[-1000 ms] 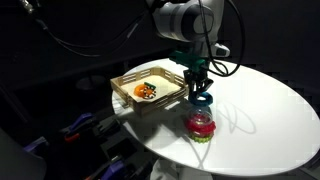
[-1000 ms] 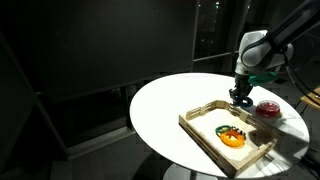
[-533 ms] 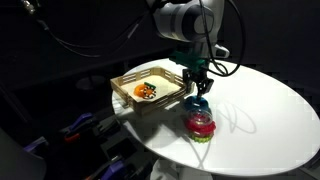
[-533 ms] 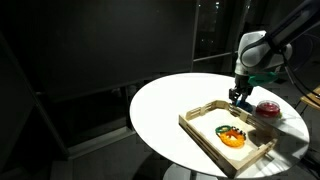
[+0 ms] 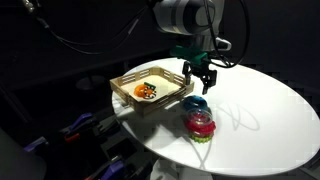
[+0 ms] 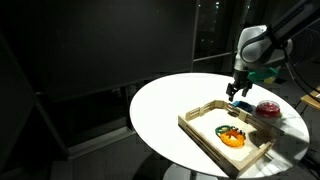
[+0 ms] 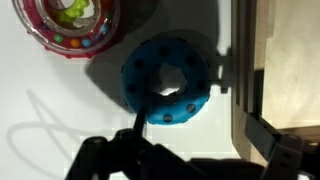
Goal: Pick up the blue ring from the tray and put it on the table
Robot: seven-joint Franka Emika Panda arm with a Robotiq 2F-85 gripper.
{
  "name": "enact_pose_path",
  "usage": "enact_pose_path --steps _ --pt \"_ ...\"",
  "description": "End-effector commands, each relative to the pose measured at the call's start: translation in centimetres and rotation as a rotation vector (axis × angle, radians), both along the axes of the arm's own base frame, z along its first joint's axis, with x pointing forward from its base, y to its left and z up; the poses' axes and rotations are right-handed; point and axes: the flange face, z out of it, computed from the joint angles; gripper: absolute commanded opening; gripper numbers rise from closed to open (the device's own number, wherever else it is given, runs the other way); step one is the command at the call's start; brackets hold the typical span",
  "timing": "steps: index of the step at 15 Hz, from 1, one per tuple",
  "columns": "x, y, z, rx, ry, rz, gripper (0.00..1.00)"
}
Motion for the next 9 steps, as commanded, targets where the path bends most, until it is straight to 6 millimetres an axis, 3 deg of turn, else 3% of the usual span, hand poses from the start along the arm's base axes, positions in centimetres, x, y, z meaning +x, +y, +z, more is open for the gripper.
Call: enact_pose_path --steps 1,9 --pt "-0.3 0.5 2.9 -0.01 0.007 0.012 1.0" --pt "-2.5 3.0 7.4 0.029 0.098 0.105 1.0"
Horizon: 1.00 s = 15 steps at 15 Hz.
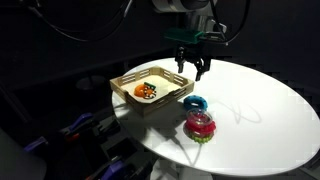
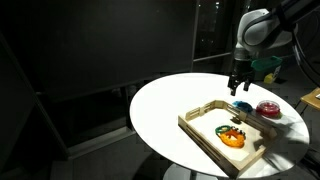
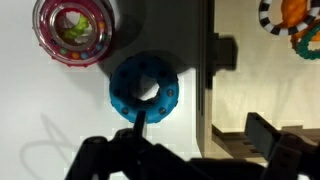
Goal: Pick up the blue ring from the tray and put it on the table
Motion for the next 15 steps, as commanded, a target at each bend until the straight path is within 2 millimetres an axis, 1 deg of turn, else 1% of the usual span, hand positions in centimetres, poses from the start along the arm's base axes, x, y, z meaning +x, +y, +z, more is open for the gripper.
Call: enact_pose_path --steps 1,5,10,15 --pt "-2.0 0.7 2.9 0.002 0.041 0.055 1.0" --pt "-3.6 1.4 6.0 0.016 0.061 0.09 1.0" --pt "-6.0 1.4 10.6 0.026 0.049 0.11 1.0" --pt "-7.7 1.4 15.3 0.021 0.002 0.096 1.0"
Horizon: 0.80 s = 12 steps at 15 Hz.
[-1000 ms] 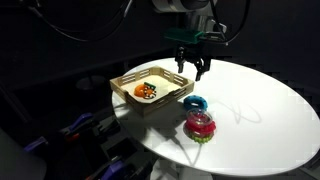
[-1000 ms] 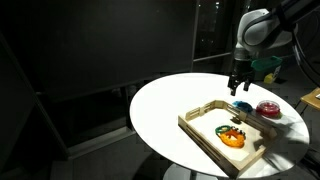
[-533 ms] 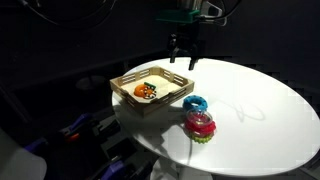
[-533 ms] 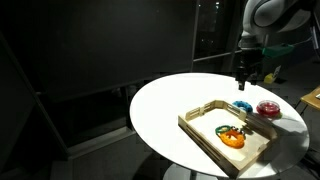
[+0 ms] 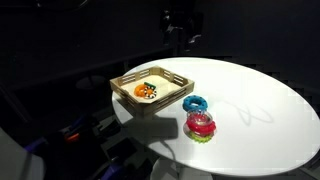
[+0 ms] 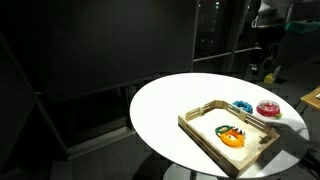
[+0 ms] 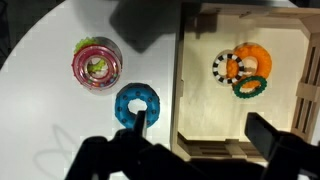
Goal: Pick up the blue ring from the tray and put it on the table
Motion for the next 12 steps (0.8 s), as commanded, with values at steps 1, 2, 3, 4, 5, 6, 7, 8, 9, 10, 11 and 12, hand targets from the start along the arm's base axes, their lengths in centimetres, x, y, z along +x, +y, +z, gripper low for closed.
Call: enact_pose_path --steps 1,2,3,4,5,6,7,8,9,10,11,12 --pt "-1.8 -0.1 3.7 -0.005 -0.044 0.007 1.0" --pt "-2.0 0.0 4.7 -0.006 -0.07 0.008 1.0" --pt "-2.2 0.0 5.6 -0.003 -0.093 0.008 1.0" --pt "-2.3 0.1 6.3 -0.001 -0.111 0.006 1.0" --pt "-2.5 0.1 7.0 0.0 -0.123 0.009 1.0" --pt "-2.6 0.2 7.4 0.0 -0.132 0.012 1.0" --pt "-2.7 0.2 7.5 -0.002 -0.14 0.017 1.0" --pt "-2.6 0.3 7.2 0.008 -0.14 0.024 1.0" --pt "-2.0 0.2 7.2 0.0 -0.125 0.003 1.0" --pt "-2.1 0.2 7.2 0.0 -0.125 0.004 1.0" --pt "-2.2 0.3 7.0 0.0 -0.123 0.005 1.0" --pt "-2.2 0.3 7.0 0.0 -0.122 0.005 1.0"
